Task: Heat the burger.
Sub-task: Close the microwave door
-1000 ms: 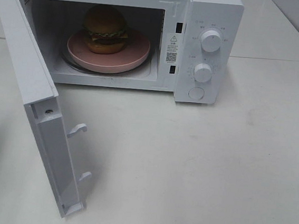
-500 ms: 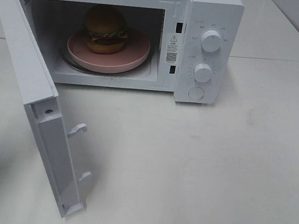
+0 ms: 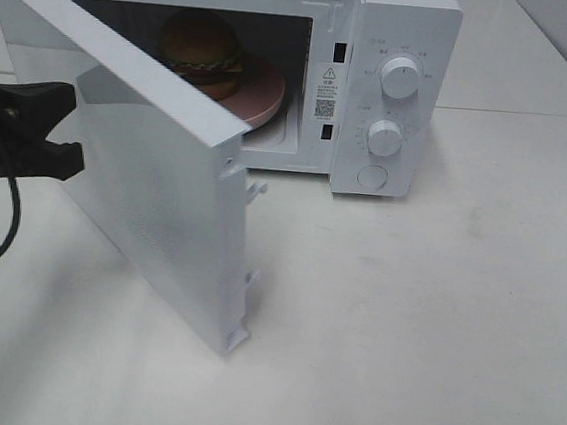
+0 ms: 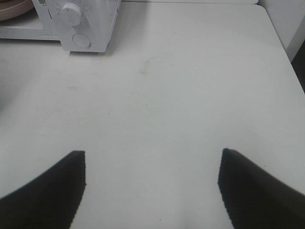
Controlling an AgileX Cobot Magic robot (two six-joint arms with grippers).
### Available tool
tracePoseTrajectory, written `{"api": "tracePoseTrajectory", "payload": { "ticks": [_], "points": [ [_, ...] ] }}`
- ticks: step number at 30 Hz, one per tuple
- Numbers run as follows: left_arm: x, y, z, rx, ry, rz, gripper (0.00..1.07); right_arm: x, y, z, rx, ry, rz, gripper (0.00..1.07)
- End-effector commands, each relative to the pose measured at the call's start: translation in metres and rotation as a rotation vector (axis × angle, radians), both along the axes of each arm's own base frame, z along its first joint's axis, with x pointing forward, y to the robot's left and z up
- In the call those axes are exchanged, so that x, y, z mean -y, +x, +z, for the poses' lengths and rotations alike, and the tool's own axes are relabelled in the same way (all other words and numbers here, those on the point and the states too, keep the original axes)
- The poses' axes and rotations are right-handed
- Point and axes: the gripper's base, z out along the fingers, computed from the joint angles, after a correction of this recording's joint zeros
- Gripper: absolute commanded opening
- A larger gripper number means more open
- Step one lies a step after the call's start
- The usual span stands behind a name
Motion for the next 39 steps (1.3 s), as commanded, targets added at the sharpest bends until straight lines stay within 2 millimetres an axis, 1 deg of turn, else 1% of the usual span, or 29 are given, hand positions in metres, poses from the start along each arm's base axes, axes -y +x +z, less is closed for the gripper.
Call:
{"api": "tracePoseTrajectory", "payload": {
  "ticks": [1, 2, 5, 7, 8, 9, 10, 11, 12, 13, 14, 15, 16, 17, 18, 19, 20, 22, 23, 24, 25, 26, 27, 29, 32, 39],
  "points": [
    [0.014, 0.01, 0.002, 0.015, -0.014, 0.047, 0.0, 0.001, -0.003, -0.001, 0.025, 0.001, -0.01, 0.76],
    [0.022, 0.016, 0.001, 0.013, -0.018, 0.065, 0.0, 0.001, -0.003, -0.001, 0.025, 0.001, -0.01, 0.76],
    [0.028, 0.019, 0.0, 0.013, -0.014, 0.069, 0.0, 0.001, -0.003, -0.001, 0.025, 0.001, -0.01, 0.76],
    [0.048, 0.03, -0.001, 0.019, -0.011, 0.085, 0.0, 0.001, -0.003, -0.001, 0.025, 0.001, -0.01, 0.76],
    [0.048, 0.03, -0.001, 0.019, -0.011, 0.085, 0.0, 0.001, -0.003, -0.001, 0.025, 0.001, -0.01, 0.76],
    [0.053, 0.033, -0.001, 0.018, -0.013, 0.093, 0.0, 0.001, -0.003, -0.001, 0.025, 0.001, -0.01, 0.76],
    [0.062, 0.038, -0.002, 0.015, -0.021, 0.105, 0.0, 0.001, -0.003, -0.001, 0.025, 0.001, -0.01, 0.76],
    [0.062, 0.038, -0.002, 0.015, -0.021, 0.105, 0.0, 0.001, -0.003, -0.001, 0.025, 0.001, -0.01, 0.76],
    [0.072, 0.044, -0.001, 0.018, -0.024, 0.108, 0.0, 0.001, -0.003, -0.001, 0.025, 0.001, -0.01, 0.76],
    [0.077, 0.047, -0.001, 0.016, -0.027, 0.11, 0.0, 0.001, -0.003, -0.001, 0.025, 0.001, -0.01, 0.76],
    [0.077, 0.047, -0.001, 0.016, -0.027, 0.11, 0.0, 0.001, -0.003, -0.001, 0.025, 0.001, -0.01, 0.76],
    [0.086, 0.052, -0.001, 0.013, -0.023, 0.111, 0.0, 0.001, -0.003, -0.001, 0.025, 0.001, -0.01, 0.76],
    [0.086, 0.052, -0.001, 0.013, -0.023, 0.111, 0.0, 0.001, -0.003, -0.001, 0.025, 0.001, -0.01, 0.76],
    [0.094, 0.058, -0.001, 0.009, -0.023, 0.118, 0.0, 0.001, -0.003, -0.001, 0.025, 0.001, -0.01, 0.76],
    [0.099, 0.061, -0.001, 0.005, -0.024, 0.121, 0.0, 0.001, -0.003, -0.001, 0.025, 0.001, -0.01, 0.76],
    [0.099, 0.061, -0.001, 0.005, -0.024, 0.121, 0.0, 0.001, -0.003, -0.001, 0.025, 0.001, -0.01, 0.76],
    [0.107, 0.066, -0.003, -0.005, -0.023, 0.125, 0.0, 0.001, -0.003, -0.001, 0.025, 0.001, -0.01, 0.76],
    [0.11, 0.07, -0.003, -0.007, -0.022, 0.128, 0.0, 0.001, -0.003, -0.001, 0.025, 0.001, -0.01, 0.76],
    [0.118, 0.075, -0.002, -0.003, -0.036, 0.131, 0.0, 0.001, -0.003, -0.001, 0.025, 0.001, -0.01, 0.76],
    [0.118, 0.075, -0.002, -0.003, -0.036, 0.131, 0.0, 0.001, -0.003, -0.001, 0.025, 0.001, -0.01, 0.76],
    [0.123, 0.08, -0.003, 0.003, -0.044, 0.131, 0.0, 0.001, -0.003, -0.001, 0.025, 0.001, -0.01, 0.76],
    [0.123, 0.08, -0.003, 0.003, -0.044, 0.131, 0.0, 0.001, -0.003, -0.001, 0.025, 0.001, -0.01, 0.76],
    [0.127, 0.085, -0.003, 0.008, -0.051, 0.133, 0.0, 0.001, -0.003, -0.001, 0.025, 0.001, -0.01, 0.76],
    [0.13, 0.088, -0.003, 0.01, -0.055, 0.134, 0.0, 0.001, -0.003, -0.001, 0.025, 0.001, -0.01, 0.76],
    [0.138, 0.098, -0.005, -0.001, -0.061, 0.143, 0.0, 0.001, -0.003, -0.001, 0.025, 0.001, -0.01, 0.76],
    [0.144, 0.109, -0.004, -0.008, -0.06, 0.169, 0.0, 0.001, -0.003, -0.001, 0.025, 0.001, -0.01, 0.76]
  ]
}}
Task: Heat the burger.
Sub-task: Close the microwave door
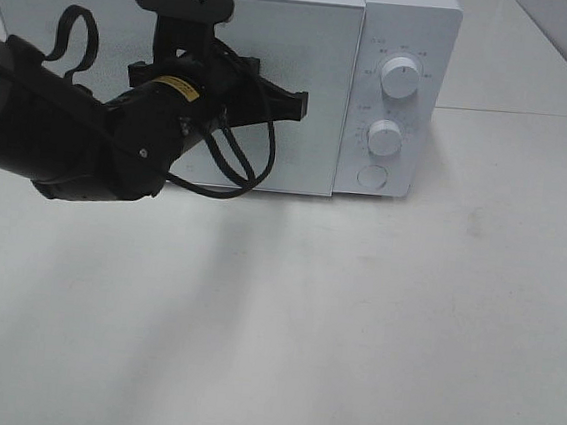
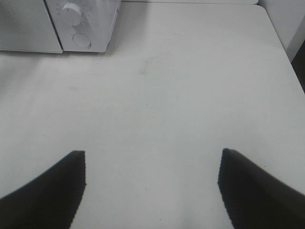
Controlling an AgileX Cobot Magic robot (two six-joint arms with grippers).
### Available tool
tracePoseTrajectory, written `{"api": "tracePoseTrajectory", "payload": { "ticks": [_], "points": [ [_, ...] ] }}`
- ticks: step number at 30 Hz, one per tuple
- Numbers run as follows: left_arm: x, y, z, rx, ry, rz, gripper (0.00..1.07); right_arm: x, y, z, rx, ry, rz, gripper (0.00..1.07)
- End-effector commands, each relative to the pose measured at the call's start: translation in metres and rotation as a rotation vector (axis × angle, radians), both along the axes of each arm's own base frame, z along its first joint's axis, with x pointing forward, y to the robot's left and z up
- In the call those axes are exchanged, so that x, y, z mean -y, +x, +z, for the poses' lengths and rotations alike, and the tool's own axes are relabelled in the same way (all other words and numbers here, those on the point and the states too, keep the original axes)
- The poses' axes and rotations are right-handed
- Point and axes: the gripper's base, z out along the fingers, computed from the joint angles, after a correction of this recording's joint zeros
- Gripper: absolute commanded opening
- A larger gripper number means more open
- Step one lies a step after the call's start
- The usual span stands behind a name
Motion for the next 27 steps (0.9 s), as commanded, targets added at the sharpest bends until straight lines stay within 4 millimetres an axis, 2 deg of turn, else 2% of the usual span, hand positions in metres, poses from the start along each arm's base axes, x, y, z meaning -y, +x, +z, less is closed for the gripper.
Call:
{"api": "tracePoseTrajectory", "payload": {
  "ticks": [1, 5, 14, 17, 19, 22, 24, 27],
  "points": [
    [-0.004, 0.016, 0.009, 0.04, -0.041, 0.094, 0.0, 0.001, -0.003, -0.001, 0.024, 0.0, -0.01, 0.76],
    [-0.007, 0.022, 0.009, 0.041, -0.044, 0.106, 0.0, 0.001, -0.003, -0.001, 0.024, 0.0, -0.01, 0.76],
    [0.0, 0.017, 0.007, 0.007, -0.022, 0.054, 0.0, 0.001, -0.003, -0.001, 0.024, 0.0, -0.01, 0.76],
    [0.003, 0.007, 0.01, -0.014, -0.019, 0.025, 0.0, 0.001, -0.003, -0.001, 0.024, 0.0, -0.01, 0.76],
    [0.001, -0.01, 0.012, -0.043, 0.002, -0.013, 0.0, 0.001, -0.003, -0.001, 0.024, 0.0, -0.01, 0.76],
    [-0.001, -0.014, 0.011, -0.055, 0.009, -0.02, 0.0, 0.001, -0.003, -0.001, 0.024, 0.0, -0.01, 0.76],
    [-0.009, -0.032, 0.008, -0.183, 0.051, -0.083, 0.0, 0.001, -0.003, -0.001, 0.024, 0.0, -0.01, 0.76],
    [-0.013, -0.04, 0.007, -0.257, 0.076, -0.119, 0.0, 0.001, -0.003, -0.001, 0.024, 0.0, -0.01, 0.76]
  ]
}}
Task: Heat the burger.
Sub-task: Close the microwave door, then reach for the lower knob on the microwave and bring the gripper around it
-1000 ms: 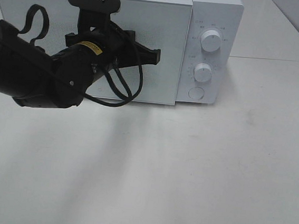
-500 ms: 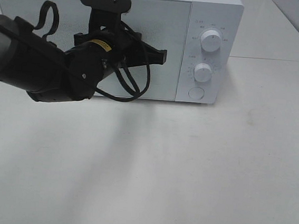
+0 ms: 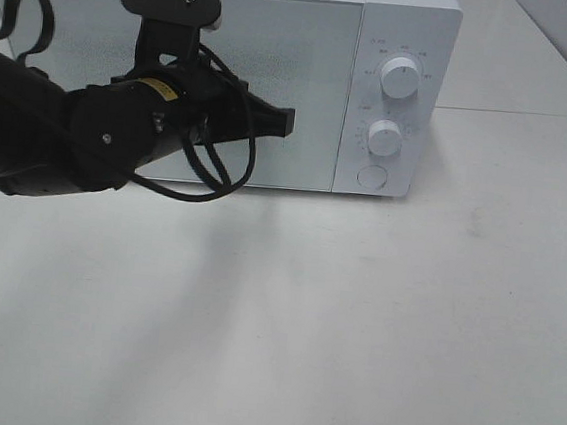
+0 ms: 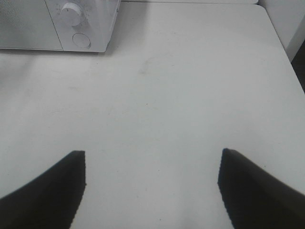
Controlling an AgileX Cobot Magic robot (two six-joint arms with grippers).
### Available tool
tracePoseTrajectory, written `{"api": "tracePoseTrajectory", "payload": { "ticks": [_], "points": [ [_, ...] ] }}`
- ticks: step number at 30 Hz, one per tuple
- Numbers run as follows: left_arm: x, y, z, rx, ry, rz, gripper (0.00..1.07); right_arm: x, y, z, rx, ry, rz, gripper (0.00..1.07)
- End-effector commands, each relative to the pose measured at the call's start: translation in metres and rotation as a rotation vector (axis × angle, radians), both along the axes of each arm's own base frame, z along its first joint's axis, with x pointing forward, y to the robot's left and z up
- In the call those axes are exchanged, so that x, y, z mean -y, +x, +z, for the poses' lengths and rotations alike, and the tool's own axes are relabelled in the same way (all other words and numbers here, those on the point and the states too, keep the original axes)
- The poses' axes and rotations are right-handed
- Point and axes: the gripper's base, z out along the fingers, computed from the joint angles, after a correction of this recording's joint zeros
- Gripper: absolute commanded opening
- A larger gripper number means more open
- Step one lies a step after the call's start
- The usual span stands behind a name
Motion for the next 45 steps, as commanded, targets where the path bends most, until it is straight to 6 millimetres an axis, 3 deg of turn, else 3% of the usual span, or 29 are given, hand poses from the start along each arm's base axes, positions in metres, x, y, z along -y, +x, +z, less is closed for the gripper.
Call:
{"api": "tracePoseTrajectory", "payload": {
  "ticks": [1, 5, 6, 7, 8, 9, 10, 11, 13, 17, 23, 27, 28, 29, 31, 32, 33, 35, 36, 37, 39, 41, 45],
  "points": [
    [-0.003, -0.015, 0.001, -0.117, 0.045, -0.08, 0.0, 0.001, -0.003, -0.001, 0.024, 0.0, -0.01, 0.76],
    [-0.004, -0.027, 0.004, -0.206, 0.098, -0.166, 0.07, 0.001, -0.003, -0.001, 0.024, 0.0, -0.01, 0.76],
    [-0.004, -0.034, 0.005, -0.271, 0.118, -0.216, 0.19, 0.001, -0.003, -0.001, 0.024, 0.0, -0.01, 0.76],
    [-0.004, -0.041, 0.005, -0.336, 0.127, -0.254, 0.37, 0.001, -0.003, -0.001, 0.024, 0.0, -0.01, 0.76],
    [-0.004, -0.041, 0.005, -0.336, 0.127, -0.254, 0.37, 0.001, -0.003, -0.001, 0.024, 0.0, -0.01, 0.76],
    [-0.004, -0.044, 0.006, -0.361, 0.129, -0.267, 0.51, 0.001, -0.003, -0.001, 0.024, 0.0, -0.01, 0.76],
    [-0.004, -0.05, 0.007, -0.416, 0.132, -0.295, 0.77, 0.001, -0.003, -0.001, 0.024, 0.0, -0.01, 0.76],
    [-0.004, -0.05, 0.007, -0.416, 0.132, -0.295, 0.77, 0.001, -0.003, -0.001, 0.024, 0.0, -0.01, 0.76],
    [-0.007, -0.059, 0.009, -0.489, 0.166, -0.354, 1.02, 0.001, -0.003, -0.001, 0.024, 0.0, -0.01, 0.76],
    [-0.014, -0.064, 0.011, -0.545, 0.215, -0.404, 1.01, 0.001, -0.003, -0.001, 0.024, 0.0, -0.01, 0.76],
    [-0.047, -0.067, 0.022, -0.662, 0.336, -0.454, 1.01, 0.001, -0.003, -0.001, 0.024, 0.0, -0.01, 0.76],
    [-0.09, -0.061, 0.035, -0.814, 0.27, -0.325, 1.01, 0.001, -0.003, -0.001, 0.024, 0.0, -0.01, 0.76],
    [-0.09, -0.061, 0.035, -0.814, 0.27, -0.325, 1.01, 0.001, -0.003, -0.001, 0.024, 0.0, -0.01, 0.76],
    [-0.107, -0.061, 0.043, -0.854, 0.245, -0.283, 1.01, 0.001, -0.003, -0.001, 0.024, 0.0, -0.01, 0.76],
    [-0.115, -0.061, 0.045, -0.878, 0.237, -0.27, 1.01, 0.001, -0.003, -0.001, 0.024, 0.0, -0.01, 0.76],
    [-0.134, -0.063, 0.053, -0.91, 0.223, -0.231, 1.01, 0.001, -0.003, -0.001, 0.024, 0.0, -0.01, 0.76],
    [-0.134, -0.063, 0.053, -0.91, 0.223, -0.231, 1.01, 0.001, -0.003, -0.001, 0.024, 0.0, -0.01, 0.76],
    [-0.16, -0.065, 0.063, -0.929, 0.213, -0.146, 1.01, 0.001, -0.003, -0.001, 0.024, 0.0, -0.01, 0.76],
    [-0.16, -0.065, 0.063, -0.929, 0.213, -0.146, 1.01, 0.001, -0.003, -0.001, 0.024, 0.0, -0.01, 0.76],
    [-0.179, -0.068, 0.071, -0.936, 0.207, -0.065, 1.01, 0.001, -0.003, -0.001, 0.024, 0.0, -0.01, 0.76],
    [-0.186, -0.071, 0.075, -0.936, 0.206, -0.034, 1.01, 0.001, -0.003, -0.001, 0.024, 0.0, -0.01, 0.76],
    [-0.209, -0.079, 0.087, -0.938, 0.179, 0.089, 1.01, 0.001, -0.003, -0.001, 0.024, 0.0, -0.01, 0.76],
    [-0.223, -0.09, 0.097, -0.944, 0.152, 0.181, 1.01, 0.001, -0.003, -0.001, 0.024, 0.0, -0.01, 0.76]
  ]
}}
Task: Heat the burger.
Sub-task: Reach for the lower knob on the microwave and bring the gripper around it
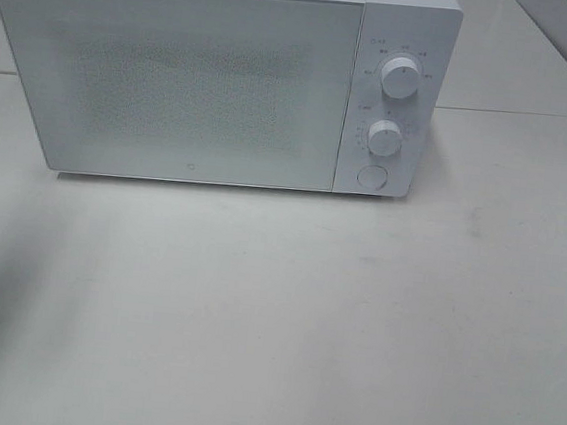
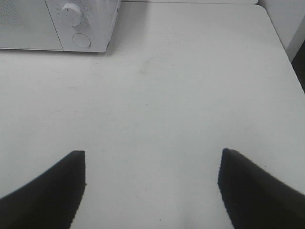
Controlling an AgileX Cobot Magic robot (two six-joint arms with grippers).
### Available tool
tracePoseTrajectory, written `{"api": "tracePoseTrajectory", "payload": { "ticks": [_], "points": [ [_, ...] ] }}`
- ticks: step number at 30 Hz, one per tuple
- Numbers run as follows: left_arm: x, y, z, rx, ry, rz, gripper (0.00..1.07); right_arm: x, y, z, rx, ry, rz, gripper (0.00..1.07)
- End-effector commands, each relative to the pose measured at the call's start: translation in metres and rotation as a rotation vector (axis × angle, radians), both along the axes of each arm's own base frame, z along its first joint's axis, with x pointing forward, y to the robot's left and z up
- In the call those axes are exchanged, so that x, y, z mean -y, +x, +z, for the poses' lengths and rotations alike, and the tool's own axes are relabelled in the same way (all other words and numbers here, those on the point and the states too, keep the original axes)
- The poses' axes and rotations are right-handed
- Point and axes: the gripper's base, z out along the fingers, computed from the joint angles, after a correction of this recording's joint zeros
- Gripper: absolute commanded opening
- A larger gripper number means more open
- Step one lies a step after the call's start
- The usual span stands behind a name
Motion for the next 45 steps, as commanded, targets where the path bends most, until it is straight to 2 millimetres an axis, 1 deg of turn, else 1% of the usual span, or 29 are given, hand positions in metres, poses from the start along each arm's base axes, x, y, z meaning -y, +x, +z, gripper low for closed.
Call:
{"api": "tracePoseTrajectory", "payload": {
  "ticks": [1, 2, 4, 5, 6, 7, 8, 9, 10, 11, 12, 14, 16, 17, 18, 19, 21, 22, 24, 27, 29, 30, 32, 33, 35, 36, 41, 44, 45],
  "points": [
    [-0.011, -0.017, 0.012, -0.011, 0.018, 0.067, 1.01, 0.001, -0.003, -0.001, 0.024, 0.0, -0.01, 0.76],
    [-0.011, -0.017, 0.012, -0.011, 0.018, 0.067, 1.01, 0.001, -0.003, -0.001, 0.024, 0.0, -0.01, 0.76],
    [-0.012, -0.033, 0.017, 0.013, 0.017, 0.069, 1.01, 0.001, -0.003, -0.001, 0.024, 0.0, -0.01, 0.76],
    [-0.012, -0.033, 0.017, 0.013, 0.017, 0.069, 1.01, 0.001, -0.003, -0.001, 0.024, 0.0, -0.01, 0.76],
    [-0.011, -0.045, 0.017, 0.03, 0.016, 0.069, 1.01, 0.001, -0.003, -0.001, 0.024, 0.0, -0.01, 0.76],
    [-0.011, -0.051, 0.016, 0.038, 0.017, 0.068, 1.01, 0.001, -0.003, -0.001, 0.024, 0.0, -0.01, 0.76],
    [-0.011, -0.051, 0.016, 0.038, 0.017, 0.068, 1.01, 0.001, -0.003, -0.001, 0.024, 0.0, -0.01, 0.76],
    [-0.011, -0.064, 0.015, 0.065, 0.025, 0.06, 1.01, 0.001, -0.003, -0.001, 0.024, 0.0, -0.01, 0.76],
    [-0.011, -0.07, 0.014, 0.081, 0.03, 0.056, 1.01, 0.001, -0.003, -0.001, 0.024, 0.0, -0.01, 0.76],
    [-0.011, -0.07, 0.014, 0.081, 0.03, 0.056, 1.01, 0.001, -0.003, -0.001, 0.024, 0.0, -0.01, 0.76],
    [-0.011, -0.08, 0.013, 0.113, 0.035, 0.048, 1.01, 0.001, -0.003, -0.001, 0.024, 0.0, -0.01, 0.76],
    [-0.011, -0.085, 0.013, 0.133, 0.036, 0.046, 1.01, 0.001, -0.003, -0.001, 0.024, 0.0, -0.01, 0.76],
    [-0.011, -0.1, 0.014, 0.185, 0.04, 0.044, 1.01, 0.001, -0.003, -0.001, 0.024, 0.0, -0.01, 0.76],
    [-0.011, -0.1, 0.014, 0.185, 0.04, 0.044, 1.01, 0.001, -0.003, -0.001, 0.024, 0.0, -0.01, 0.76],
    [-0.011, -0.111, 0.015, 0.231, 0.047, 0.03, 1.01, 0.001, -0.003, -0.001, 0.024, 0.0, -0.01, 0.76],
    [-0.011, -0.111, 0.015, 0.231, 0.047, 0.03, 1.01, 0.001, -0.003, -0.001, 0.024, 0.0, -0.01, 0.76],
    [-0.011, -0.124, 0.012, 0.292, 0.056, 0.01, 1.01, 0.001, -0.003, -0.001, 0.024, 0.0, -0.01, 0.76],
    [-0.011, -0.124, 0.012, 0.292, 0.056, 0.01, 1.01, 0.001, -0.003, -0.001, 0.024, 0.0, -0.01, 0.76],
    [-0.01, -0.143, 0.008, 0.397, 0.053, 0.014, 1.01, 0.001, -0.003, -0.001, 0.024, 0.0, -0.01, 0.76],
    [-0.01, -0.149, 0.009, 0.432, 0.058, 0.013, 1.01, 0.001, -0.003, -0.001, 0.024, 0.0, -0.01, 0.76],
    [-0.011, -0.163, 0.01, 0.527, 0.078, 0.007, 1.01, 0.001, -0.003, -0.001, 0.024, 0.0, -0.01, 0.76],
    [-0.011, -0.163, 0.01, 0.527, 0.078, 0.007, 1.01, 0.001, -0.003, -0.001, 0.024, 0.0, -0.01, 0.76],
    [-0.01, -0.179, 0.006, 0.607, 0.073, 0.01, 1.01, 0.001, -0.003, -0.001, 0.024, 0.0, -0.01, 0.76],
    [-0.01, -0.179, 0.006, 0.607, 0.073, 0.01, 1.01, 0.001, -0.003, -0.001, 0.024, 0.0, -0.01, 0.76],
    [-0.009, -0.188, 0.008, 0.666, 0.074, 0.012, 1.01, 0.001, -0.003, -0.001, 0.024, 0.0, -0.01, 0.76],
    [-0.009, -0.188, 0.008, 0.666, 0.074, 0.012, 1.01, 0.001, -0.003, -0.001, 0.024, 0.0, -0.01, 0.76],
    [-0.007, -0.203, 0.01, 0.761, 0.048, 0.012, 1.01, 0.001, -0.003, -0.001, 0.024, 0.0, -0.01, 0.76],
    [-0.007, -0.205, 0.01, 0.775, 0.048, 0.012, 1.01, 0.001, -0.003, -0.001, 0.024, 0.0, -0.01, 0.76],
    [-0.007, -0.209, 0.01, 0.799, 0.049, 0.013, 1.01, 0.001, -0.003, -0.001, 0.024, 0.0, -0.01, 0.76]
  ]
}}
